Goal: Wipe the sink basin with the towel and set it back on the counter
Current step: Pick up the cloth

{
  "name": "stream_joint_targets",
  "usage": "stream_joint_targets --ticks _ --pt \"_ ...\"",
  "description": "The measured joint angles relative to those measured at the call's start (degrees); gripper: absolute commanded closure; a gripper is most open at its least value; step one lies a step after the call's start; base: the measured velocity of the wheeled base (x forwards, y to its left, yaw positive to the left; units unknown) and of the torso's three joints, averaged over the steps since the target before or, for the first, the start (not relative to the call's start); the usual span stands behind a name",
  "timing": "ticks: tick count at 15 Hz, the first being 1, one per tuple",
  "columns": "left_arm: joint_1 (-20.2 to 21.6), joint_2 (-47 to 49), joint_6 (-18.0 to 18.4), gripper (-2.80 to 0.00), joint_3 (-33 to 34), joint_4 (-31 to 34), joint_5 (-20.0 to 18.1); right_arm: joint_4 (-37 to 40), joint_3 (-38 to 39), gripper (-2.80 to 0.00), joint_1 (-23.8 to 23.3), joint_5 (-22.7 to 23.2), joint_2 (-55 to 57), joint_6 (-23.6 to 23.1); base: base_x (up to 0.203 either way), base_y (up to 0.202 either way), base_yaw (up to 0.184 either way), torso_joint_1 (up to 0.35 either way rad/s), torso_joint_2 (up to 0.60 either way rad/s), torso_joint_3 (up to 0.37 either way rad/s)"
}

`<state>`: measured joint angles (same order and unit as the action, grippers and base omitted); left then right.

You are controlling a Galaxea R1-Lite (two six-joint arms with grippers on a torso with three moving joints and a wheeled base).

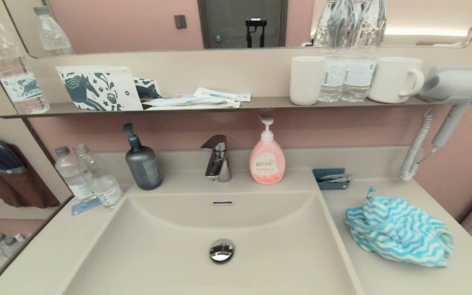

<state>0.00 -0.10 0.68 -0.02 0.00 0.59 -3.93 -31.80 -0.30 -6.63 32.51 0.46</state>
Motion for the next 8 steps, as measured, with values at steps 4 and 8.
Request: stream_joint_targets --ticks 4,8 --pt "0.0 0.02 -0.02 0.0 0.0 0.0 0.03 -8.06 -5.13 0.0 -4.78 -0.41 16.39 -1.05 0.0 0.0 0.0 0.0 0.0 0.0" --pt "0.0 0.02 -0.05 0.0 0.0 0.0 0.01 -4.17 -8.12 0.0 -9.48 -0.65 32.99 -6.36 0.0 0.0 0.0 0.0 0.0 0.0"
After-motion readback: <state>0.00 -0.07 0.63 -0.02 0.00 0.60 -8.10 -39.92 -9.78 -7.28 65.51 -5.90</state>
